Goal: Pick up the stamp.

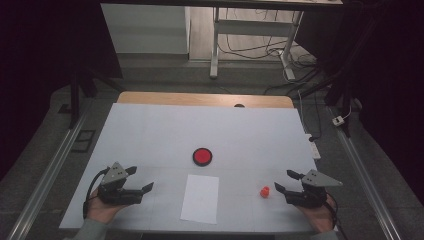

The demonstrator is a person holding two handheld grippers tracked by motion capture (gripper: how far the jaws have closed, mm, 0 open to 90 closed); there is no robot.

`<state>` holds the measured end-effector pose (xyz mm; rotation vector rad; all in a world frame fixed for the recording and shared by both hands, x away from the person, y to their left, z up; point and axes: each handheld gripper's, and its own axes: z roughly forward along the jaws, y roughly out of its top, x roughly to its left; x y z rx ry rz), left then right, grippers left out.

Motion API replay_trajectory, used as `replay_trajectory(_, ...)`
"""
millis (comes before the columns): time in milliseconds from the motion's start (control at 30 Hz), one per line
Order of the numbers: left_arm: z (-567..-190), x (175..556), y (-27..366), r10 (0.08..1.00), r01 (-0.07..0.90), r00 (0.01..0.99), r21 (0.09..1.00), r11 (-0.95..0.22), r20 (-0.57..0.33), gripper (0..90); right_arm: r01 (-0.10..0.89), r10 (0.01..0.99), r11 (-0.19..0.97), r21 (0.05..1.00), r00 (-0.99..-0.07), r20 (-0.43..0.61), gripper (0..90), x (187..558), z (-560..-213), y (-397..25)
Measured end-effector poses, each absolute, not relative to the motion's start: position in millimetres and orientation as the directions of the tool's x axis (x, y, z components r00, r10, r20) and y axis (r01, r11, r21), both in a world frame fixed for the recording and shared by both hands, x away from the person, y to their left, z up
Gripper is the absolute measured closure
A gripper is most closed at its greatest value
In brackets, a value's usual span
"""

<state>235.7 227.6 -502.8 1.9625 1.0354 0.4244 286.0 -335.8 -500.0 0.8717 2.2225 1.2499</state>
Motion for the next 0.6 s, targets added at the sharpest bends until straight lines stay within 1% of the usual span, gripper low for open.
replay_trajectory(400,-502.9,236.9,225.9,0.785,0.501,0.611,0.818,-0.282,-0.104,15.6,0.321,0.718,0.376,0.869,-0.694,-0.054,31.0,286.1,-501.9,-338.1)
replay_trajectory(600,-504.3,235.8,225.3,0.780,0.491,0.619,0.821,-0.291,-0.094,15.3,0.325,0.724,0.375,0.868,-0.687,-0.056,31.1,282.6,-498.9,-338.6)
